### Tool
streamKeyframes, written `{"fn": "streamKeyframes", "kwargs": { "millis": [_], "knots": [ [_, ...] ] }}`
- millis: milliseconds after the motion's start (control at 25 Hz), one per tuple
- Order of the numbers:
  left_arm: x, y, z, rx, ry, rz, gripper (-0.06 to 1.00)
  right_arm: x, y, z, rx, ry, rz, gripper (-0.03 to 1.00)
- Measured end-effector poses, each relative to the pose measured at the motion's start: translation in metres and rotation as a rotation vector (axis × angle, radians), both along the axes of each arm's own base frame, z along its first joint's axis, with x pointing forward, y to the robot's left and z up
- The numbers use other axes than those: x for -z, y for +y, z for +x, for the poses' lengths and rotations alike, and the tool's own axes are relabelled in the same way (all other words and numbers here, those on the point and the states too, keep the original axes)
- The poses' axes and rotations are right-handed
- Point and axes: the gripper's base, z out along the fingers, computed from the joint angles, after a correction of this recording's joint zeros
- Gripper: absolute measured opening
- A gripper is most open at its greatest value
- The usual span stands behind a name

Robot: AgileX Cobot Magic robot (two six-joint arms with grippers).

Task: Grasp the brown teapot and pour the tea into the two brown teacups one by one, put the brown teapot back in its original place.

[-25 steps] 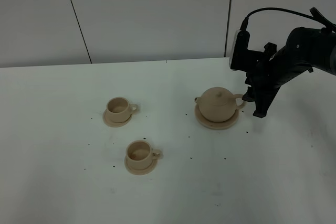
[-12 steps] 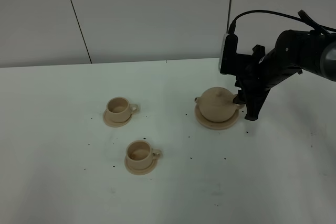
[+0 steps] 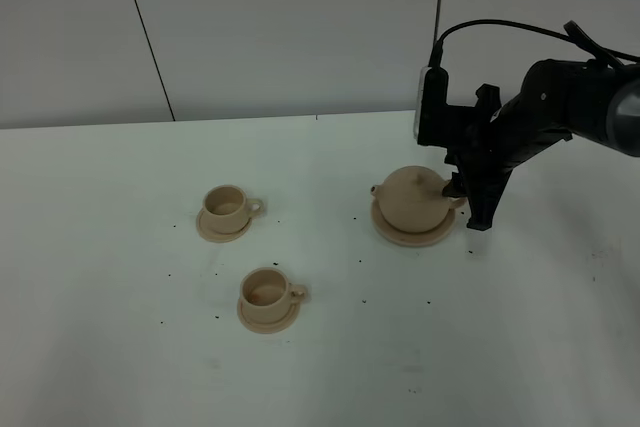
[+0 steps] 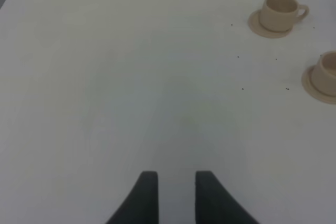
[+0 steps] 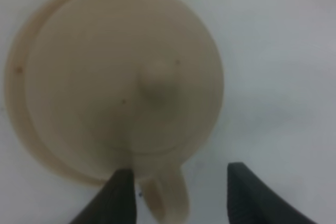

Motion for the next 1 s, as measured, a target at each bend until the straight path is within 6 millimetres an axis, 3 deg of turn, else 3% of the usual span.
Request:
{"fn": "streamKeyframes", "kwargs": {
  "millis": [680,1000],
  "knots": [
    [0.0000,0.0000,0.0000,0.000,0.000,0.000,0.24,0.0070,-0.0016,0.0031,-0.015,-0.022,-0.037,0.39],
    [0.0000,0.0000,0.0000,0.000,0.000,0.000,0.24,0.0113,-0.0015,0.0032,-0.016,-0.012,-0.040,0.34]
  ]
}}
